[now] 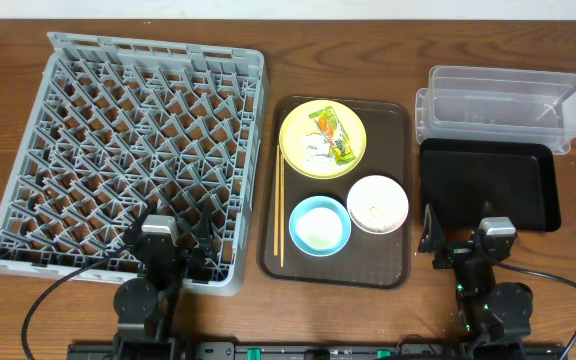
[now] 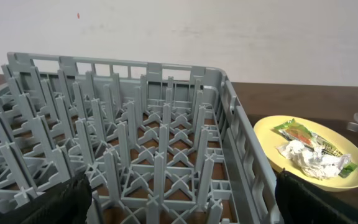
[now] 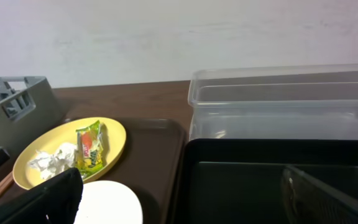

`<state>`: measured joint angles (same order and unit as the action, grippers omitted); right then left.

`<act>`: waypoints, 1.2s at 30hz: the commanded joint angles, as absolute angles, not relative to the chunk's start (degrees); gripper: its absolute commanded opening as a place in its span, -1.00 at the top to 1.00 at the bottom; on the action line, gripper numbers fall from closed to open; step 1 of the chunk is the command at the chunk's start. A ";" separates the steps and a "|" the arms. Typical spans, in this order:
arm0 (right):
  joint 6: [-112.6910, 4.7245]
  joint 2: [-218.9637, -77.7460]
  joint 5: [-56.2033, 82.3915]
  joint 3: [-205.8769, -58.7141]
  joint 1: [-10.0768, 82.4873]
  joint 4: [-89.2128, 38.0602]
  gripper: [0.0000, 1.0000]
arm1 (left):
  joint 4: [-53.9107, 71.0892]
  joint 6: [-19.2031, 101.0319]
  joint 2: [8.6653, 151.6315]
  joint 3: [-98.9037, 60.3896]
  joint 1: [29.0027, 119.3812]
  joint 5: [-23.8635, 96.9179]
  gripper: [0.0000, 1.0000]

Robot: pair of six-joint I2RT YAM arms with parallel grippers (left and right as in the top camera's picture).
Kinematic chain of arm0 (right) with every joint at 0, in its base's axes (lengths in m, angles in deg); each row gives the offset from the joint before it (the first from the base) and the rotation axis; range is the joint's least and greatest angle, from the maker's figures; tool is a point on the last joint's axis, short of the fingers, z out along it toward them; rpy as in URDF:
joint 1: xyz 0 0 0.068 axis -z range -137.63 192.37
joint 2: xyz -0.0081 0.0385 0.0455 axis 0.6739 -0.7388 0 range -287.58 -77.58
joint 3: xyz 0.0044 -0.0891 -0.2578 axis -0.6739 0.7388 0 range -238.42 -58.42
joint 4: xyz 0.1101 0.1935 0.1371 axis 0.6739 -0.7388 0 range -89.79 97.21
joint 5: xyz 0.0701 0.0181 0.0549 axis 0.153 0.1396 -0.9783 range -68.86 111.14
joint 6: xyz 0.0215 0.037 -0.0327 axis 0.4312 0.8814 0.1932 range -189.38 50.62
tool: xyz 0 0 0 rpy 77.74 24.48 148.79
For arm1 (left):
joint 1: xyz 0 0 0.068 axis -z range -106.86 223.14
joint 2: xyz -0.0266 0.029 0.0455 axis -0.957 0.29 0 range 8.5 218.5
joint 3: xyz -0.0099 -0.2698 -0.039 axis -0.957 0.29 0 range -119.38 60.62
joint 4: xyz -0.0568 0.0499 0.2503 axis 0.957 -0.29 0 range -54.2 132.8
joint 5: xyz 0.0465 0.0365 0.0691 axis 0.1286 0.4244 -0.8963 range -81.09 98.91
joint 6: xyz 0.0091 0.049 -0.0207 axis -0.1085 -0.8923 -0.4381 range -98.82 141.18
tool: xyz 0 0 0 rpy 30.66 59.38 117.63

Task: Sort waste into correct bins and load items into the dishwasher

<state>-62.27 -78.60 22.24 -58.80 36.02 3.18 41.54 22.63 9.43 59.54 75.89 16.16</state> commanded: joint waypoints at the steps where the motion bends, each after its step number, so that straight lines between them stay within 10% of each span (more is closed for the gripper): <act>1: -62.62 -78.71 22.18 -58.74 35.60 2.94 -0.99 | 39.42 22.24 9.23 60.39 76.13 16.59 -0.89; 19: -59.75 -78.73 22.11 -58.85 35.60 3.33 -0.98 | 39.22 24.49 9.26 60.17 76.10 16.59 -0.89; 36: -60.96 -102.66 16.32 -81.12 35.60 -5.76 -0.98 | 10.55 28.38 32.12 29.68 76.10 16.59 -0.89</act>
